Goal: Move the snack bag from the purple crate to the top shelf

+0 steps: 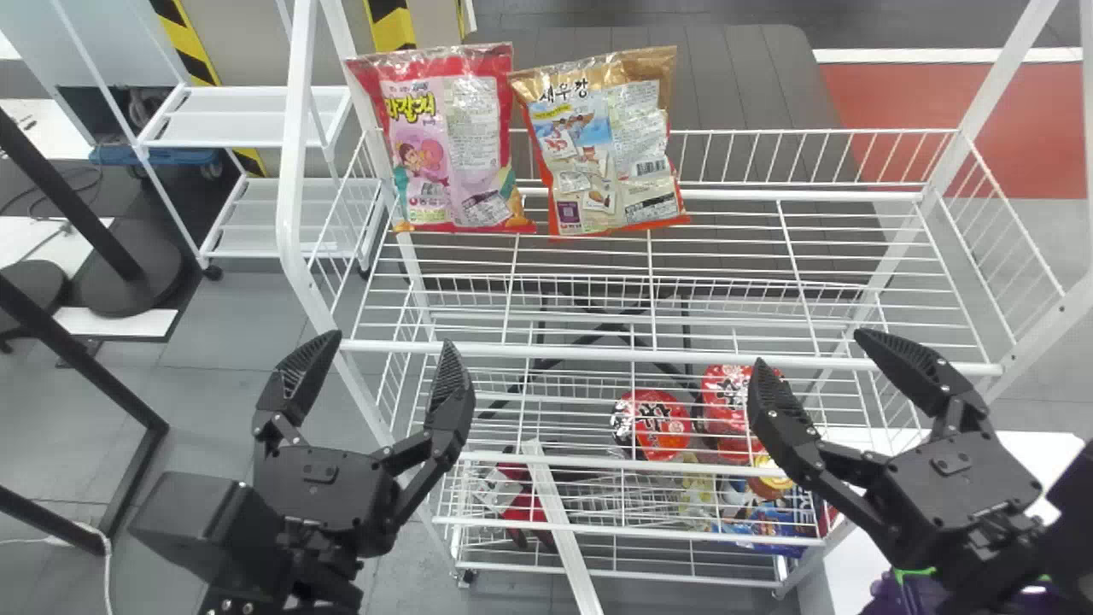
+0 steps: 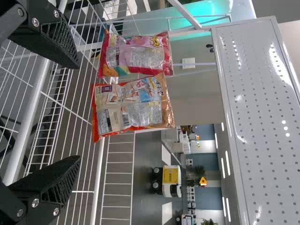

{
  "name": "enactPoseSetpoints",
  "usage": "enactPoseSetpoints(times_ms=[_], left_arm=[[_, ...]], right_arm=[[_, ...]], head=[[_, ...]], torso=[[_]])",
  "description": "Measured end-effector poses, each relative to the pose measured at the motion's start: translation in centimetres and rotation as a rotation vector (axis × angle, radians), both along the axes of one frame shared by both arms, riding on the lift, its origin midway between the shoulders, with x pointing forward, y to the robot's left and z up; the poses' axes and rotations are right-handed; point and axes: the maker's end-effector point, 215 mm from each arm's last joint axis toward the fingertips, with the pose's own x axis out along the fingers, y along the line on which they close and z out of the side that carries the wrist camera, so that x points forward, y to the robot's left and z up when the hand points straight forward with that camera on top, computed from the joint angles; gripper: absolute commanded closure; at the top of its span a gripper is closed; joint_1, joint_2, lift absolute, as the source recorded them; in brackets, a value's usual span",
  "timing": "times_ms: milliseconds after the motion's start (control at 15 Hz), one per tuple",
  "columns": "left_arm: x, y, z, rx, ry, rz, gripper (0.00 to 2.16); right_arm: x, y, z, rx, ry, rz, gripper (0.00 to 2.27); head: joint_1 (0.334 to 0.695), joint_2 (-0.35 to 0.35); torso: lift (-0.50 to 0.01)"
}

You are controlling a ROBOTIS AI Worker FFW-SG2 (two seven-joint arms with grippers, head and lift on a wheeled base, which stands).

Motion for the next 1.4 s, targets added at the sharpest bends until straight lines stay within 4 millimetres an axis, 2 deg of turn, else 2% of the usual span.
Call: enactPoseSetpoints(times_ms=[1400], left_arm=[[-0.2,0.1,-0.1,-0.006,0.005,0.012,0.10]], right_arm=[[-0.5,-1.5,0.1,-0.004,0.000,-0.025,0.14]], head=[[0.695,0.026]], torso=[[-0.128]])
